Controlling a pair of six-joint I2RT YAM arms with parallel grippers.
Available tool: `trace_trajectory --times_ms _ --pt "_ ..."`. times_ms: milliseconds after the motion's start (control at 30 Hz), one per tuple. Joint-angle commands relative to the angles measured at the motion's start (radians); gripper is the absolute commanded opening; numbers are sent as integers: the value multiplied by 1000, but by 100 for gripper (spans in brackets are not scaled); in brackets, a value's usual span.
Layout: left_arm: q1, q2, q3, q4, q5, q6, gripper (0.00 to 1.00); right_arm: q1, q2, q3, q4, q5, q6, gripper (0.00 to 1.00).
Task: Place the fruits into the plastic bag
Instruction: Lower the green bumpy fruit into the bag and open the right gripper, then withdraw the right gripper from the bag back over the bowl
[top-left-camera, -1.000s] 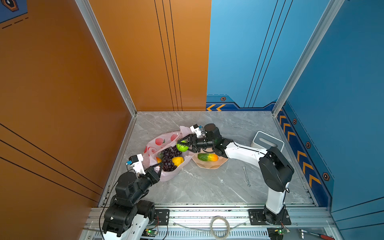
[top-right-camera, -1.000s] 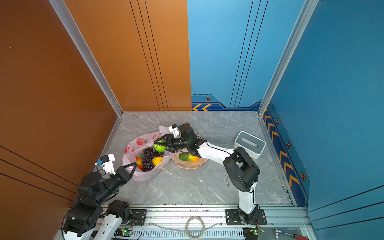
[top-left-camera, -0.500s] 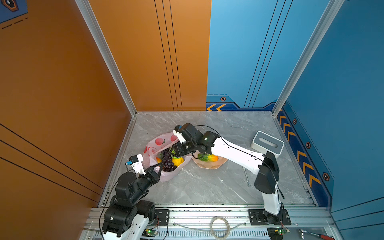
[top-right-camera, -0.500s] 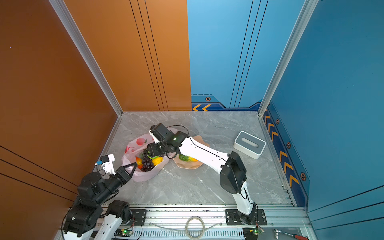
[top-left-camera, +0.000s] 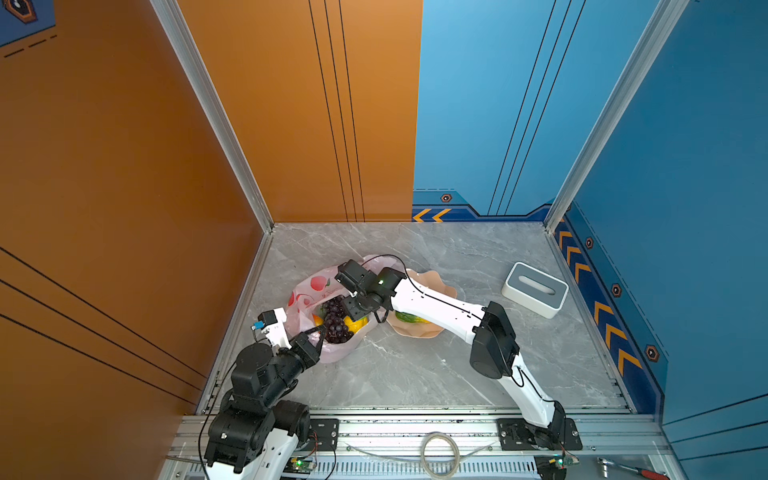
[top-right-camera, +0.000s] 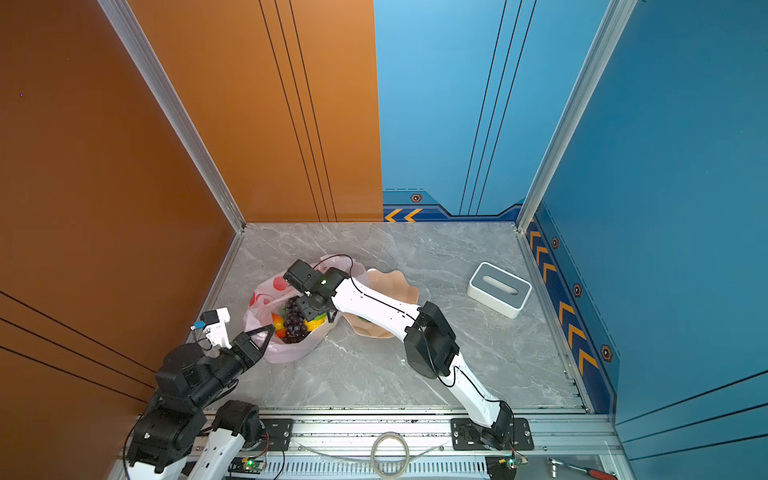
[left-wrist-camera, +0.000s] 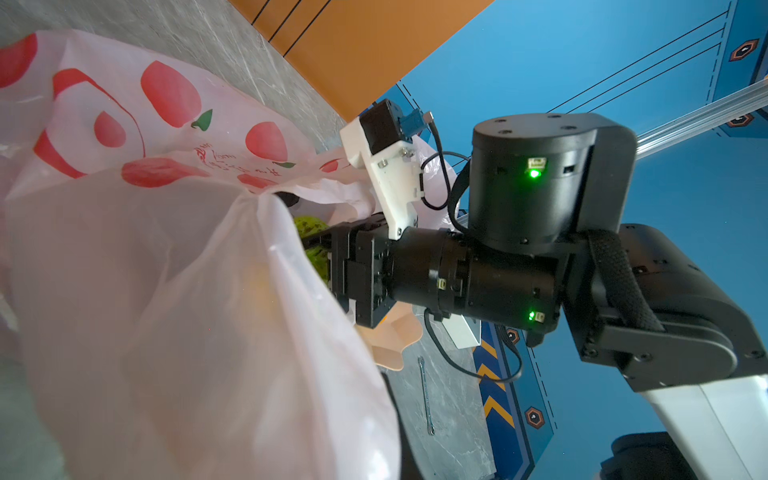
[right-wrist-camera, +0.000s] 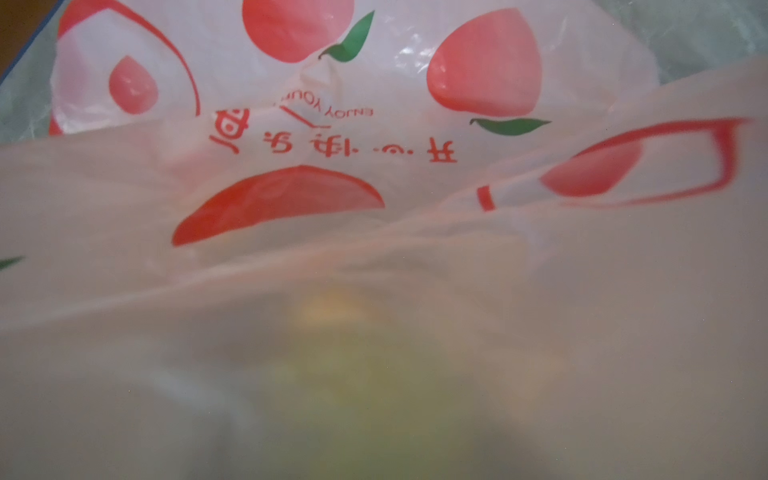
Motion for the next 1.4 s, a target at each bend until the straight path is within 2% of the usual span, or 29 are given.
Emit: trace_trajectory --times_ms 0,267,500,767,1233,1367 --pt "9 -6 10 24 26 -12 0 -19 46 76 -26 53 -20 60" --pt "9 7 -1 27 37 -9 0 -33 84 75 121 107 -32 60" --pt "8 25 13 31 47 -1 0 -21 70 -22 356 93 -39 60" --pt "9 23 13 31 50 -1 0 -26 97 -76 479 75 -11 62" --pt "8 24 9 35 45 -1 0 -55 107 -140 490 42 4 66" --pt "9 25 7 35 45 0 0 -58 101 -165 489 37 3 75"
